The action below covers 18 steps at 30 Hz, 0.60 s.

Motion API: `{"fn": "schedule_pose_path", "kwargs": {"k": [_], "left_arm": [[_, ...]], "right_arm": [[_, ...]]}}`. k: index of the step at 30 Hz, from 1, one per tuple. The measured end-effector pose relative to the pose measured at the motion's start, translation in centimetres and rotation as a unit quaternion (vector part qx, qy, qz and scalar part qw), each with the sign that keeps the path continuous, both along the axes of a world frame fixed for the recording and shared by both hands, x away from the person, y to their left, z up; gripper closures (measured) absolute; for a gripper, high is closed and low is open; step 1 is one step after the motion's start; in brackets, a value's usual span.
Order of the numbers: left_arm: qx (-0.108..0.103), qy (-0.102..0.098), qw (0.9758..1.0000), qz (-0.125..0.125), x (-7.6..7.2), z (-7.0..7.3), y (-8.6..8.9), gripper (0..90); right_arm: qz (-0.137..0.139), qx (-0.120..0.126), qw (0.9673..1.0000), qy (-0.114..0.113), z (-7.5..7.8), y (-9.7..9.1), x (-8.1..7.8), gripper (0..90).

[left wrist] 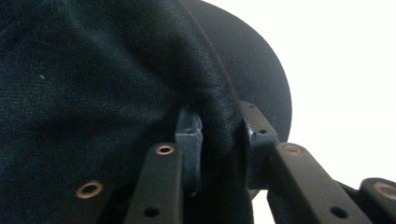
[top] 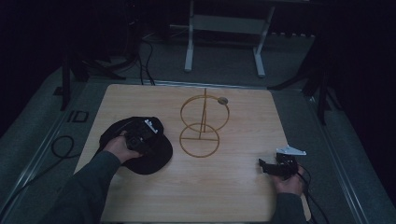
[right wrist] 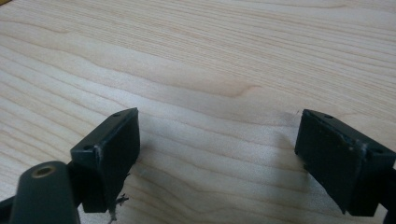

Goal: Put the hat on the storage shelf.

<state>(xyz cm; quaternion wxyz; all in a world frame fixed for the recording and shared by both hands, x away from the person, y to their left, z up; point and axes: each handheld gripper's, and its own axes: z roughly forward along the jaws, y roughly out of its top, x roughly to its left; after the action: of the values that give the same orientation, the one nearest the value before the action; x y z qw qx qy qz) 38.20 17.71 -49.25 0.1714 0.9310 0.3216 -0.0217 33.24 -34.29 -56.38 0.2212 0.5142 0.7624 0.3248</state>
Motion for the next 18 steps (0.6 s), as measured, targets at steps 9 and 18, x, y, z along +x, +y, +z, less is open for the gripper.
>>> {"fn": "schedule_pose_path", "kwargs": {"k": [9, 18], "left_arm": [[0.056, -0.022, 0.9982, -0.002, 0.3, 0.7, 0.8, 77.8], [0.071, -0.025, 0.9971, -0.008, 0.4, 2.2, 1.3, 77.8]], "right_arm": [[0.0, 0.0, 1.0, 0.0, 0.0, 0.0, 0.0, 14.0], [0.0, 0.0, 1.0, 0.0, 0.0, 0.0, 0.0, 14.0]]}}
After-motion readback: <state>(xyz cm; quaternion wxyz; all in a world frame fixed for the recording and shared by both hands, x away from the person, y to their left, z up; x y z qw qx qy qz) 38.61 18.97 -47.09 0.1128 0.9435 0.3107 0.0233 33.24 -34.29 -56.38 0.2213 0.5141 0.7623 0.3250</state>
